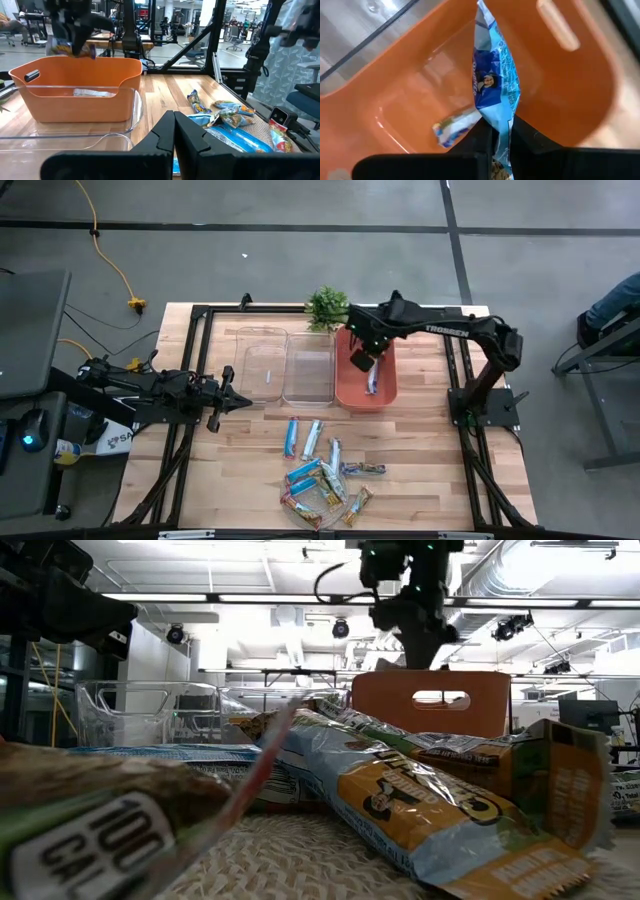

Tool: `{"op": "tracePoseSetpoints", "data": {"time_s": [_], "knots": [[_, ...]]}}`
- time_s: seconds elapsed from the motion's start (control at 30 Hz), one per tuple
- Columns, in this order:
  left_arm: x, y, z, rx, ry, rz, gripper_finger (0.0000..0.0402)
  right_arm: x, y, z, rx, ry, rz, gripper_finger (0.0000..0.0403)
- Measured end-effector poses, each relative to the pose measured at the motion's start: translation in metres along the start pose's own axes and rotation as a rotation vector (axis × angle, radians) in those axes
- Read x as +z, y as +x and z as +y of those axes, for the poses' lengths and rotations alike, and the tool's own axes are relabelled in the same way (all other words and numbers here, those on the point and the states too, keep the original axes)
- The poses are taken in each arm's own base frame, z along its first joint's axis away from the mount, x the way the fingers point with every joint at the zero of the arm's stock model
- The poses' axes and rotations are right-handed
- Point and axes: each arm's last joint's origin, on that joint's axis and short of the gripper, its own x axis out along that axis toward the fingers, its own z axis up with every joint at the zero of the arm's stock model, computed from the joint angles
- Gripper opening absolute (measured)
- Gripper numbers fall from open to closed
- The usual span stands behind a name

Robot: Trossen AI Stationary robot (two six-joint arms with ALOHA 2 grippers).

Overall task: Pick and place Granola Bars by type
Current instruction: Put the right green granola bar into the orange bin

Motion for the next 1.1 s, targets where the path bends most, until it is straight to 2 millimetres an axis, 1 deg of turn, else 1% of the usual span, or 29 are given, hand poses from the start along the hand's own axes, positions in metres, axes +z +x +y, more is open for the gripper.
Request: {"op": "tracePoseSetpoints", "data": {"time_s": [0.17,0.33,0.47,0.57,0.63,0.73,0.83,0.93,1.1], "knots": [[0.000,0.000,0.000,0.000,0.000,0.000,0.0001,-0.018,0.010,-0.003,0.137,0.133,-0.113,0.0024],[0.000,0.000,0.000,0.000,0.000,0.000,0.0001,-0.037,0.016,-0.009,0.260,0.335,-0.305,0.0027],[0.000,0.000,0.000,0.000,0.000,0.001,0.0001,-0.056,0.027,-0.010,0.373,0.493,-0.466,0.0024],[0.000,0.000,0.000,0.000,0.000,0.000,0.0001,-0.072,0.038,-0.010,0.443,0.598,-0.546,0.0025],[0.000,0.000,0.000,0.000,0.000,0.000,0.0001,-0.082,0.046,-0.009,0.481,0.653,-0.569,0.0025],[0.000,0.000,0.000,0.000,0.000,0.000,0.0001,-0.097,0.061,-0.008,0.515,0.704,-0.558,0.0024],[0.000,0.000,0.000,0.000,0.000,0.000,0.0001,-0.105,0.069,-0.007,0.548,0.726,-0.547,0.0025],[0.000,0.000,0.000,0.000,0.000,0.001,0.0001,-0.108,0.071,-0.005,0.569,0.728,-0.548,0.0030],[0.000,0.000,0.000,0.000,0.000,0.000,0.0001,-0.105,0.067,-0.003,0.595,0.696,-0.568,0.0044]]}}
